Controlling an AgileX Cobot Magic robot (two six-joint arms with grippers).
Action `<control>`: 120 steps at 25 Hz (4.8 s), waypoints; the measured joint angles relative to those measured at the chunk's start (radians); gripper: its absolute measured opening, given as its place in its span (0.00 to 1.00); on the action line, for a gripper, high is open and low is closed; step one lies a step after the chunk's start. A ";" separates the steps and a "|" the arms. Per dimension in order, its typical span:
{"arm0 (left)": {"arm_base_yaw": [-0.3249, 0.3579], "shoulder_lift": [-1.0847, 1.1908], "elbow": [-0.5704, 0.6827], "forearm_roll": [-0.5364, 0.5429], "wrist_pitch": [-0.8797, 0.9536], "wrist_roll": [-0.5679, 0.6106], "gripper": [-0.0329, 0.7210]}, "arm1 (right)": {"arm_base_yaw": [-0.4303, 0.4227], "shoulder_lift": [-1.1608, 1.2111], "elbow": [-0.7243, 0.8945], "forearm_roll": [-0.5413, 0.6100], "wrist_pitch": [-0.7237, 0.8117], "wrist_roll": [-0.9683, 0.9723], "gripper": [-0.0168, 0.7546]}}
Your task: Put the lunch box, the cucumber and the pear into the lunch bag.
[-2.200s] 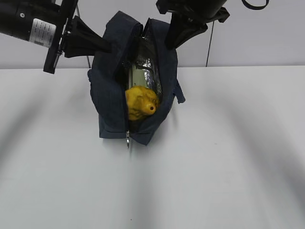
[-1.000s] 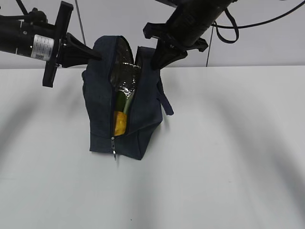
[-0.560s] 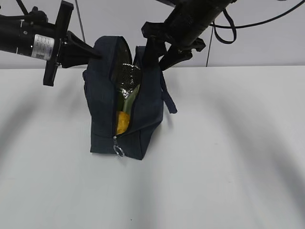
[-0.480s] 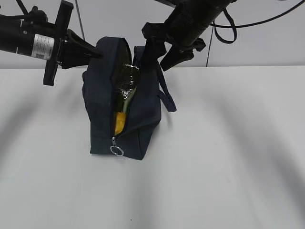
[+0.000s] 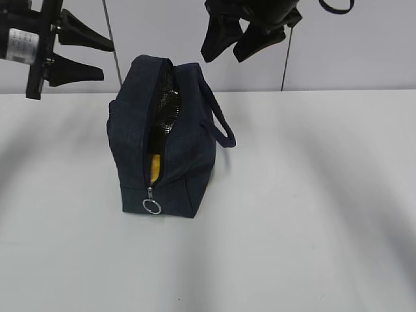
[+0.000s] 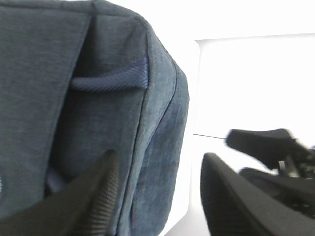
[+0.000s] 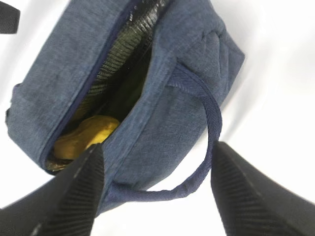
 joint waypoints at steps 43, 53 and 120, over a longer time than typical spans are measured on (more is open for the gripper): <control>-0.110 -0.513 0.105 0.778 0.099 -0.161 0.55 | 0.537 -0.381 1.195 -0.157 -1.166 -0.009 0.67; -0.110 -0.513 0.105 0.779 0.075 -0.161 0.55 | 0.537 -0.385 1.406 -0.149 -1.535 0.028 0.67; -0.111 -0.513 0.107 0.783 0.059 -0.161 0.55 | 0.344 0.063 1.171 -0.831 -1.863 0.471 0.06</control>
